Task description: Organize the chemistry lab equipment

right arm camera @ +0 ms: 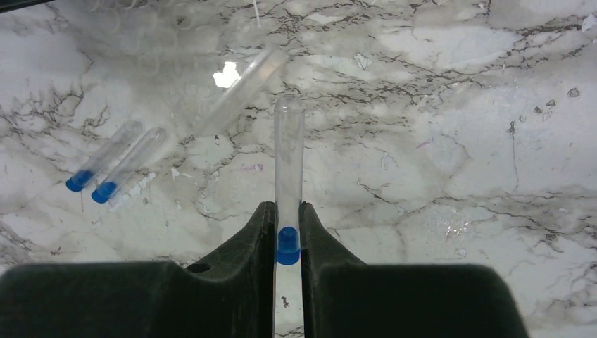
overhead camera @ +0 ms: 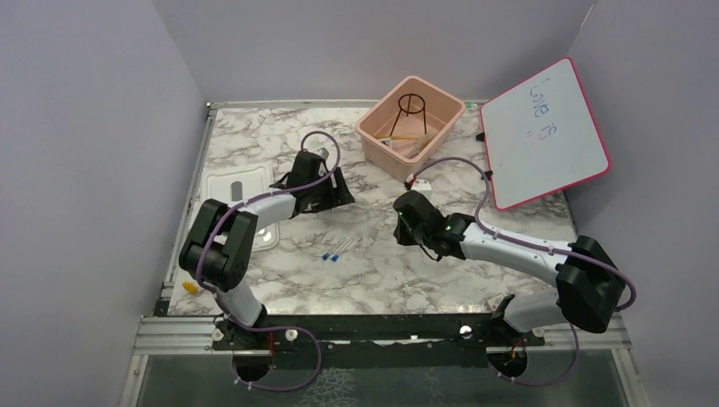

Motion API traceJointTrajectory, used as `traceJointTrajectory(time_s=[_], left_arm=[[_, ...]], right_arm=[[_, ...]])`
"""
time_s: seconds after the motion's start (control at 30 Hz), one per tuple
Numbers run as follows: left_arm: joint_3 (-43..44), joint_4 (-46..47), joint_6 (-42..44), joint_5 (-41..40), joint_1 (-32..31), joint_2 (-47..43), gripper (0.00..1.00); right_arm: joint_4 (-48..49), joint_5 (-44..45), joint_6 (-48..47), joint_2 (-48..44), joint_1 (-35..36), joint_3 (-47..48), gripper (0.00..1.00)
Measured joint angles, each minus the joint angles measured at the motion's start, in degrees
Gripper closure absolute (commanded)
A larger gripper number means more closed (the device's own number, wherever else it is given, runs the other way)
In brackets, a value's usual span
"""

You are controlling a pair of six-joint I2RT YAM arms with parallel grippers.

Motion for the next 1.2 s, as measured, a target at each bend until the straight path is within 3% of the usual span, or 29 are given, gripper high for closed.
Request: traceJointTrajectory(time_s=[0.3,0.5,0.8,0.87,1.2], left_arm=[[4.02,0.13,1.29,0.61,-2.45,1.46,0.2],[4.11,-2.58,-0.04,-1.9,-2.29,-5.31,0.11],[2.4,-2.12,-4.87,15.74,-2.23,-17.25,0.08],[1.01,-2.16,-5.53,18.91,-2.49,-18.05,0.13],[-2.75,-2.56,-8.2,29.18,-5.73,-18.29,0.6]], right_arm=[[2.45,-7.02,-11.76,-5.79,-2.08,-2.8,0.88],[7.04,-17.42,-18.8,-9.27,-2.19,-3.58,0.89],[12.59,-28.63,-25.4,-9.35,-2.19,-3.15,0.89],[12.7,-29.59,-26.43,-8.85,-2.19,-2.62,0.89],[13.86,-32.81,-28.39,-8.44,-2.19,-1.88,0.88]])
